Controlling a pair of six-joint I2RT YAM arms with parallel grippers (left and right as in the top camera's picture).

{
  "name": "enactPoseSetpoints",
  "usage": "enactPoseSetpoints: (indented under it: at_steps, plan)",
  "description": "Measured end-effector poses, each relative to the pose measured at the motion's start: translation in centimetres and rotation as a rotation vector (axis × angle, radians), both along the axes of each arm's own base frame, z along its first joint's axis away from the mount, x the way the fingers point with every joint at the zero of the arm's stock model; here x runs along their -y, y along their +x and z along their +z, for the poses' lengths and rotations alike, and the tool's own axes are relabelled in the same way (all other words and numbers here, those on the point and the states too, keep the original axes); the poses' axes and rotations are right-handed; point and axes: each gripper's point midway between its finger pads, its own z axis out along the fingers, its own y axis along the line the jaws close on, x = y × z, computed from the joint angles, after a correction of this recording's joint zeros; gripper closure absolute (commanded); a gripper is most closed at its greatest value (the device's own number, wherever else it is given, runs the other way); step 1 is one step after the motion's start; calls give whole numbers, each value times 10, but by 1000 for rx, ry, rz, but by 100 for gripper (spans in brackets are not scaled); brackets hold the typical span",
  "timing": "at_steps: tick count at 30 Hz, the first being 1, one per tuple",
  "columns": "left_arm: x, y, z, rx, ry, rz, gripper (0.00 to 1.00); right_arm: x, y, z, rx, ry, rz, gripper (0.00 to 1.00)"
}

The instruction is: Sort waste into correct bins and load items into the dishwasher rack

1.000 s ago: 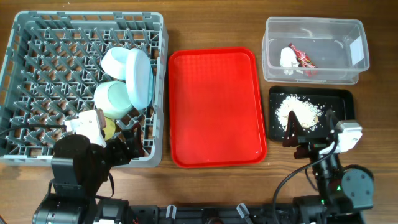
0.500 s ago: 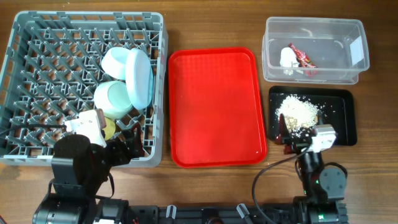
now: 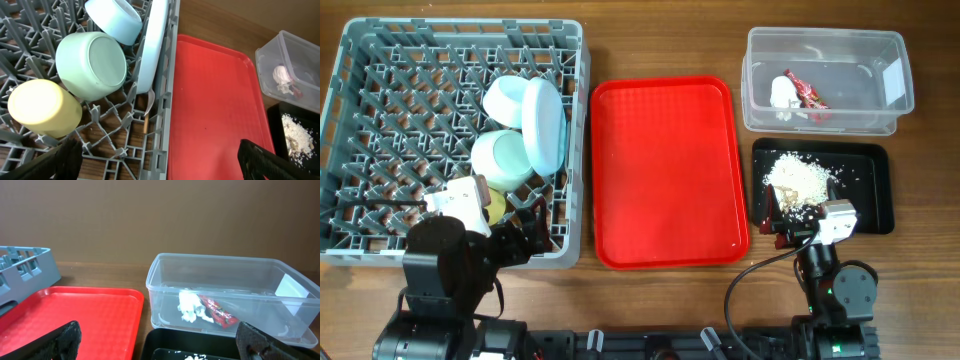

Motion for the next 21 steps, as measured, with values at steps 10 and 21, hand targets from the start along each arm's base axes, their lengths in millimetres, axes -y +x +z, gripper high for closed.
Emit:
enactPoseSetpoints:
  at_steps: [10,21]
  plan:
    - [-10,2,-1,49,24,41,0,-1,0,0,0,0,7,0]
    - [-15,35,-28,693,12,21,0,-1,0,0,0,0,7,0]
